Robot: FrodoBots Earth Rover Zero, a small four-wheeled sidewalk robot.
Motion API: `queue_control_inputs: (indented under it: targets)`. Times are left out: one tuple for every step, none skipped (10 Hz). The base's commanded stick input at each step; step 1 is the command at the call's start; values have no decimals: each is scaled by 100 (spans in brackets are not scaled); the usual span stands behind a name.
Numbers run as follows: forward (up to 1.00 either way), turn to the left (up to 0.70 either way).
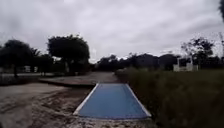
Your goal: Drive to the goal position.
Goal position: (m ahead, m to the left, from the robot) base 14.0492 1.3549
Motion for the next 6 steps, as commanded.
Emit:
queue_control_inputs:
  targets:
    - [50, 0]
    - [50, 0]
    - [50, 0]
    - [50, 0]
    - [50, 0]
    - [50, 0]
